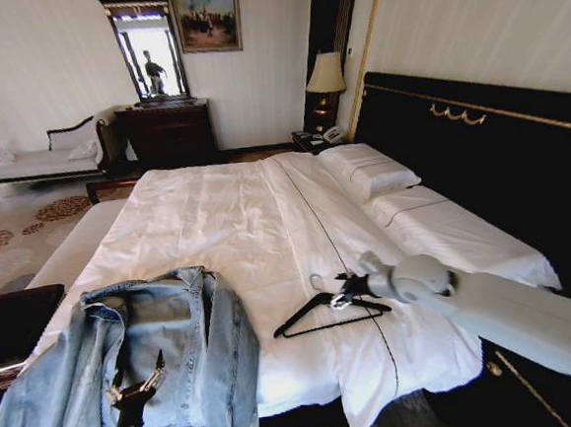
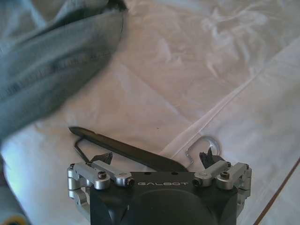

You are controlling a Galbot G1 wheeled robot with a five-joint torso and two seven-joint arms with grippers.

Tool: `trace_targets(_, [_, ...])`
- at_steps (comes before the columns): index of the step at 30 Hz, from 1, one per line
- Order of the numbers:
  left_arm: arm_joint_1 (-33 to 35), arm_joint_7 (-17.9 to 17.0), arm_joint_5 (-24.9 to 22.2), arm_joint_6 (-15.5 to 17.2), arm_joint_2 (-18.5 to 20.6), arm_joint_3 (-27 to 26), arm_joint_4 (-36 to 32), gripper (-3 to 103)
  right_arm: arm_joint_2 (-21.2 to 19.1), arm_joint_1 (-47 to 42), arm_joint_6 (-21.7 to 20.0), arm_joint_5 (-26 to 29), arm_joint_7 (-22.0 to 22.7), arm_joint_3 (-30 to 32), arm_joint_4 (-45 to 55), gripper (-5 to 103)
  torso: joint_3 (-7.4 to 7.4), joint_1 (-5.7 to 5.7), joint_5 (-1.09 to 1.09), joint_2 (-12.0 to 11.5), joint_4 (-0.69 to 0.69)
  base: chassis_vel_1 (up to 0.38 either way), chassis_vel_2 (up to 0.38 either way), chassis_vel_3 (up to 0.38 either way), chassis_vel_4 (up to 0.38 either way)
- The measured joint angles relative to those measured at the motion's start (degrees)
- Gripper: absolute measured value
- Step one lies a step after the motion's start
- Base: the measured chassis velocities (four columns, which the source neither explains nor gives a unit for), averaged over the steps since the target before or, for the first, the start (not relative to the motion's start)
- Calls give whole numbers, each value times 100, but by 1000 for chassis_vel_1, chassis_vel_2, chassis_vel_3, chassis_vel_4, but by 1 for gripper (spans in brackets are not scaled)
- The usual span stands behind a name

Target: Pick up the clothes from the bed and hang them on the clothes hanger.

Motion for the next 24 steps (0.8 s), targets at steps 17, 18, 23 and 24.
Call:
trace_targets(17, [40,2,-117,-185,-119,14,184,100,1073,1928,53,196,-187,-2629,-1494,100,0,0,-1,0,0,0,0,0,0])
trace_targets(18, [40,2,-117,-185,-119,14,184,100,1073,1928,53,196,-187,-2629,-1494,100,0,0,-1,0,0,0,0,0,0])
trace_targets(23, [40,2,-197,-208,-87,-21,203,100,1376,2226,59,361,-147,-2976,-1726,100,0,0,-1,0,1,0,0,0,0])
trace_targets(24, [40,2,-209,-214,-82,-34,203,100,1414,2291,60,349,-173,-3058,-1785,100,0,-1,-1,0,1,0,0,0,0])
